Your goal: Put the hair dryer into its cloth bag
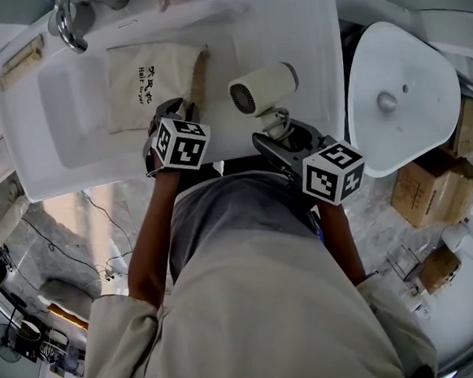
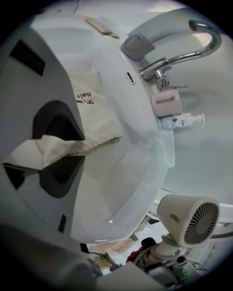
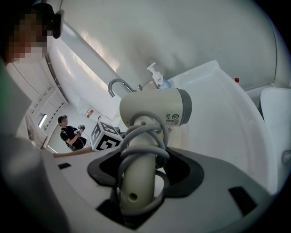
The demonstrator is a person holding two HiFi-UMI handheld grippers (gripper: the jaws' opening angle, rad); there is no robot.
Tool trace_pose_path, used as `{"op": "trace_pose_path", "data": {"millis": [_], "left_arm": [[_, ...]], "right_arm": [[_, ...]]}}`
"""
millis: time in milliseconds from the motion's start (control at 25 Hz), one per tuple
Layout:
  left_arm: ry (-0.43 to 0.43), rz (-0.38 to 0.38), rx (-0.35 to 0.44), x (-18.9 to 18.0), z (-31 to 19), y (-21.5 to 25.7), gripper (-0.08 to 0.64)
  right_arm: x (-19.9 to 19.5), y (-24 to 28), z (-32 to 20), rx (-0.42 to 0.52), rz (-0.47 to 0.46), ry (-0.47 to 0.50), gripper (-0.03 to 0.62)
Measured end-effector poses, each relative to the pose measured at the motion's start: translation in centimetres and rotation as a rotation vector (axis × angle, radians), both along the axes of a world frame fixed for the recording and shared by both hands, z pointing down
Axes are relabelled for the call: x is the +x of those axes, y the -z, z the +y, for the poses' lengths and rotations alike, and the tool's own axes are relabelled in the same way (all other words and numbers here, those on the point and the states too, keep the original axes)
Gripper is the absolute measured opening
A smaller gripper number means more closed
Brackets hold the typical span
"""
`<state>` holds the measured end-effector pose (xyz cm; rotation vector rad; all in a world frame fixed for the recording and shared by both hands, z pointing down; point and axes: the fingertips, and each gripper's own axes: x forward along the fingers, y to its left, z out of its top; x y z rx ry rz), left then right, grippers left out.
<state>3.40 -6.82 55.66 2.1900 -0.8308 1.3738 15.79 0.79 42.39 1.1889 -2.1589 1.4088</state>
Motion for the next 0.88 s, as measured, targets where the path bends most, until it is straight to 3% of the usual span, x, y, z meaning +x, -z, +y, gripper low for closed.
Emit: {"op": "trace_pose_path", "data": {"millis": [320,880], "left_arm": [[0.031,0.035,-0.038,-0.7,-0.1,-0.1,0.057],[0.114,0.136,-0.053,-1.7,-0.6,1.4,0.038]], "right_arm": [[-1.4,-0.9,0.4,-0.022,0.0,0.064,0.252],[-3.3,-2.7,1.7,-0.063,0.059,0.19,0.252]]}}
